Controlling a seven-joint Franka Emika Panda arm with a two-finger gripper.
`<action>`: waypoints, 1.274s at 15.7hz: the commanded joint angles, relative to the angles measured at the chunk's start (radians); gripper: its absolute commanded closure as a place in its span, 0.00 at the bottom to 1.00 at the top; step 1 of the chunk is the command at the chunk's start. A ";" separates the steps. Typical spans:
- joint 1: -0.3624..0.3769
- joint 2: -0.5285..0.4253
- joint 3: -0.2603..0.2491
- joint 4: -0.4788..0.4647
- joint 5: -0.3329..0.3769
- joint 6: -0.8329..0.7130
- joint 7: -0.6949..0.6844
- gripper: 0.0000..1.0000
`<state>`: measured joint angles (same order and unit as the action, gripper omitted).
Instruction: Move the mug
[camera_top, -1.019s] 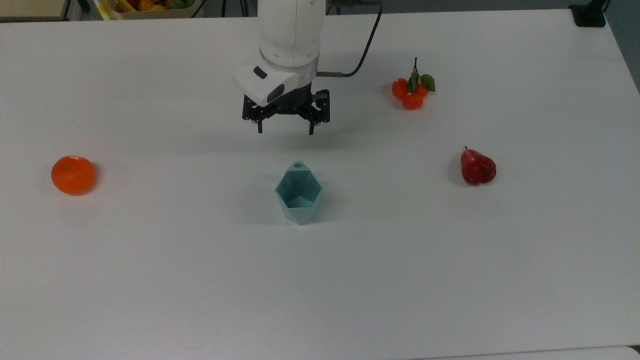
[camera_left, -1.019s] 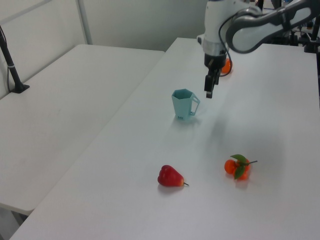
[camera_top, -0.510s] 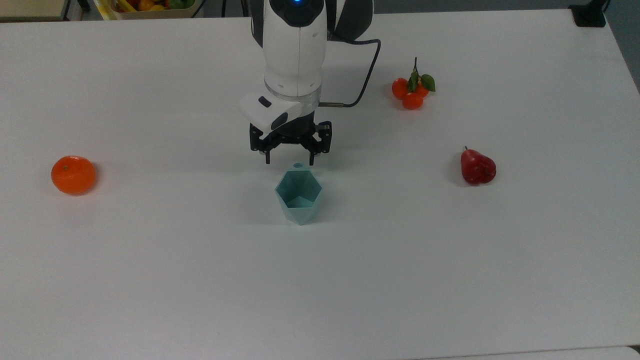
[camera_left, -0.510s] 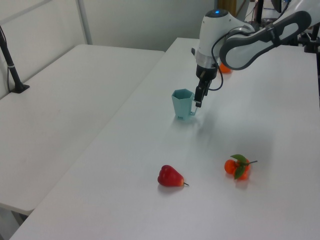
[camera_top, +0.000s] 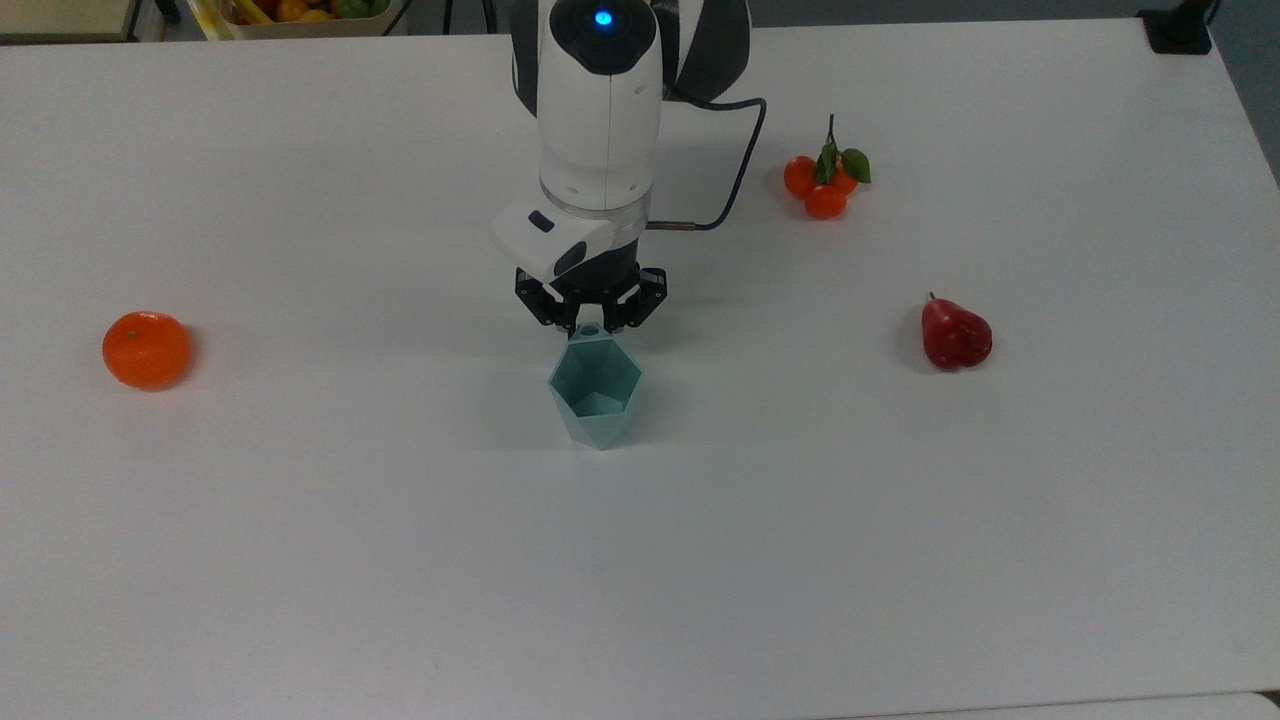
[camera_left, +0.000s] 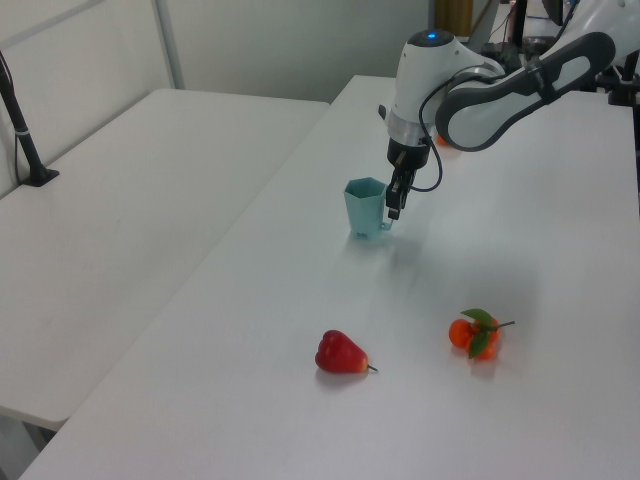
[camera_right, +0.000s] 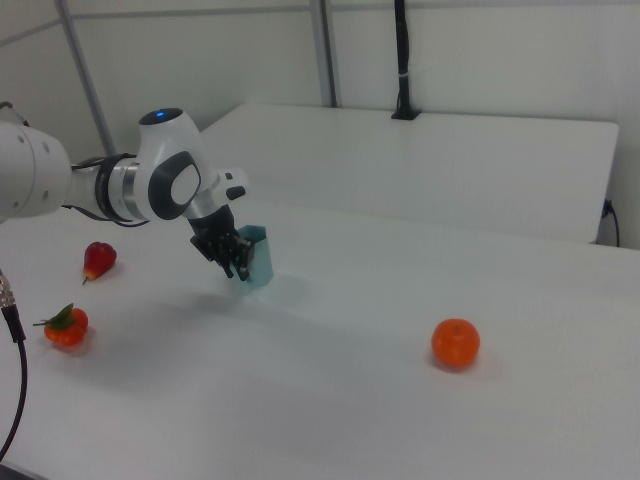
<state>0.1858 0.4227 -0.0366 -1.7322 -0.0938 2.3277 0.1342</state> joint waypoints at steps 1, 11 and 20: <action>0.000 0.015 0.004 0.006 0.008 0.028 0.021 0.87; -0.041 -0.212 0.003 -0.215 -0.001 0.001 0.019 0.96; -0.134 -0.352 0.003 -0.449 -0.009 -0.004 0.048 0.92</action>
<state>0.0596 0.1080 -0.0380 -2.1284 -0.0940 2.3262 0.1501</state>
